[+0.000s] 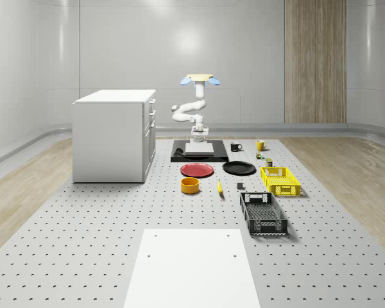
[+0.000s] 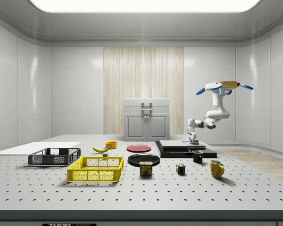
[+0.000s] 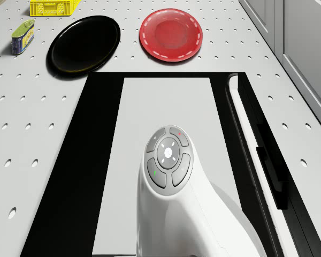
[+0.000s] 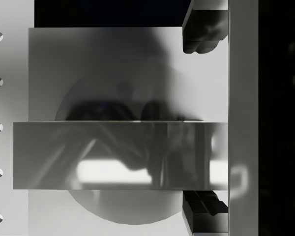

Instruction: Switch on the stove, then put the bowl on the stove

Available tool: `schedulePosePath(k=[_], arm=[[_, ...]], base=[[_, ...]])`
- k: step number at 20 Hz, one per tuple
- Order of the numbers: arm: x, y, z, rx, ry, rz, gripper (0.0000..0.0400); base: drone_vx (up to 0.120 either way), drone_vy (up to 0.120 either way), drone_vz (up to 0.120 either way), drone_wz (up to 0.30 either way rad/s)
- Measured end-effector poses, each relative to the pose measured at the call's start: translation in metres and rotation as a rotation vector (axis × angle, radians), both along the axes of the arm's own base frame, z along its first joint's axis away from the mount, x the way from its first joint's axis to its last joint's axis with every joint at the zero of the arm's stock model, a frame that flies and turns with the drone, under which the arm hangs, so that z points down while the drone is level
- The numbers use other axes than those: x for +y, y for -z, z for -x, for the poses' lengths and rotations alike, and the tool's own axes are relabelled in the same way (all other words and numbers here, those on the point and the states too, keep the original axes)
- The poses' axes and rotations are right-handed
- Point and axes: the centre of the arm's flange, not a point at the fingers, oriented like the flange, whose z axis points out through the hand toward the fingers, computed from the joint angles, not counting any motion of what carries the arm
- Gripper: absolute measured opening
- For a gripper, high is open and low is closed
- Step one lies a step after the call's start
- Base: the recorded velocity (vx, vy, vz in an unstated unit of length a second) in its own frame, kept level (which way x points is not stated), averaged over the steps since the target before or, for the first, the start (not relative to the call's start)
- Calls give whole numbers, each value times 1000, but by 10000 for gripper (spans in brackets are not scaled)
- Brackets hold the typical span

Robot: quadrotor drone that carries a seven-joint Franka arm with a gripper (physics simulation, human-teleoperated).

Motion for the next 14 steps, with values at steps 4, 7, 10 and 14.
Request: schedulePosePath(k=[4,7,10,14], arm=[[-2,-1,-1,0,0,0,400],[-5,-1,-1,0,0,0,400],[-8,-1,-1,0,0,0,400],[-13,-1,-1,0,8,0,400]], base=[[0,0,0,0],[0,0,0,0],[0,0,0,0],[0,0,0,0]])
